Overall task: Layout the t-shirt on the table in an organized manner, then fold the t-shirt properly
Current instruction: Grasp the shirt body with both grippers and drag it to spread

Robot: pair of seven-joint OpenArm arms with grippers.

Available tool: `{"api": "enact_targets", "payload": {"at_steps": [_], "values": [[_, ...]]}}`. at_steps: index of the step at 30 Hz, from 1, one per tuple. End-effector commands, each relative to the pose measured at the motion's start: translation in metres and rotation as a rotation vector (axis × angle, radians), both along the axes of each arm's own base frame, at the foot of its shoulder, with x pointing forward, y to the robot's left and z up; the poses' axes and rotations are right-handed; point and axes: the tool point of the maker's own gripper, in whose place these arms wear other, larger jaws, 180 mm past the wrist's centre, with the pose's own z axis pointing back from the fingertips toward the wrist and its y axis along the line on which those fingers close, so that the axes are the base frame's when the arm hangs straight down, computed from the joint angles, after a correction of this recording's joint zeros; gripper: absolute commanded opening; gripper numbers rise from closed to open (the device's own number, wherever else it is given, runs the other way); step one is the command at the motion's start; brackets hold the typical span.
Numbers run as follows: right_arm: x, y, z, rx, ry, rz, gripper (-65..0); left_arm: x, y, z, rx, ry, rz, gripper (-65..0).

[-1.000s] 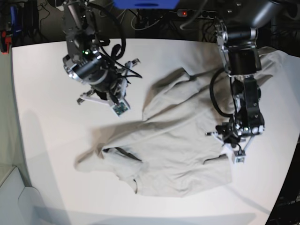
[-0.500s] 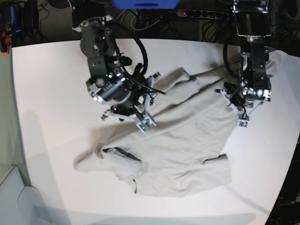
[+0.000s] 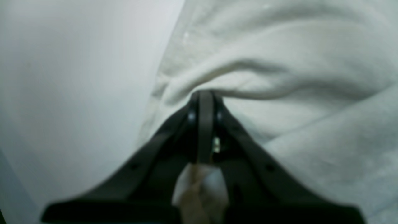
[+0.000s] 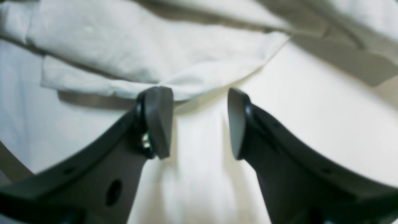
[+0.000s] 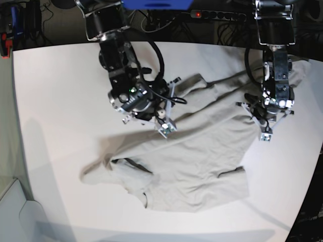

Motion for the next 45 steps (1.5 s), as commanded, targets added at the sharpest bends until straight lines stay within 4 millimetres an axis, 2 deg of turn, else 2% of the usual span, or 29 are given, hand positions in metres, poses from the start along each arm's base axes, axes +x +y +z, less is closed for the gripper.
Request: {"api": "enact_targets", "payload": {"at_steps": [1, 6, 11, 17, 24, 26, 29, 34, 37, 39, 42, 45], "values": [[0.011, 0.007, 0.014, 0.028, -0.047, 0.010, -35.6, -0.016, 0.002, -0.013, 0.004, 0.086, 0.011, -64.9], [0.010, 0.009, 0.014, 0.030, -0.046, 0.017, -35.5, -0.016, 0.001, -0.014, 0.001, 0.086, 0.011, -64.9], [0.001, 0.015, -0.005, 0.025, 0.017, 0.027, -35.5, -0.016, 0.000, -0.013, -0.002, 0.084, 0.010, -64.9], [0.004, 0.021, -0.004, 0.044, 0.002, 0.038, -35.7, -0.017, -0.001, -0.013, -0.003, 0.084, 0.010, -64.9], [-0.011, 0.059, 0.003, 0.050, -0.034, 0.172, -36.1, -0.019, -0.001, -0.014, -0.004, 0.087, 0.010, -64.9], [-0.011, 0.066, 0.004, 0.076, -0.054, 0.181, -39.0, -0.019, -0.001, -0.015, -0.006, 0.088, 0.010, -64.9], [-0.014, 0.067, -0.010, 0.072, -0.024, 0.184, -47.0, -0.020, -0.001, -0.015, -0.005, 0.089, 0.008, -64.9], [-0.008, 0.062, -0.030, 0.027, 0.028, 0.192, -65.0, -0.020, -0.001, -0.015, -0.002, 0.091, 0.008, -64.9], [-0.006, 0.057, -0.032, 0.007, 0.029, 0.192, -64.5, -0.020, -0.001, -0.015, -0.002, 0.091, 0.008, -64.9], [-0.001, 0.045, -0.031, -0.014, 0.012, 0.186, -64.6, -0.020, 0.000, -0.015, -0.001, 0.091, 0.008, -64.9], [0.008, 0.025, -0.014, -0.051, -0.046, 0.175, -64.6, -0.020, 0.003, -0.014, 0.005, 0.088, 0.012, -64.9], [0.020, -0.008, 0.008, -0.117, -0.115, 0.152, -64.6, -0.018, 0.005, -0.012, 0.006, 0.083, 0.016, -64.9]]}}
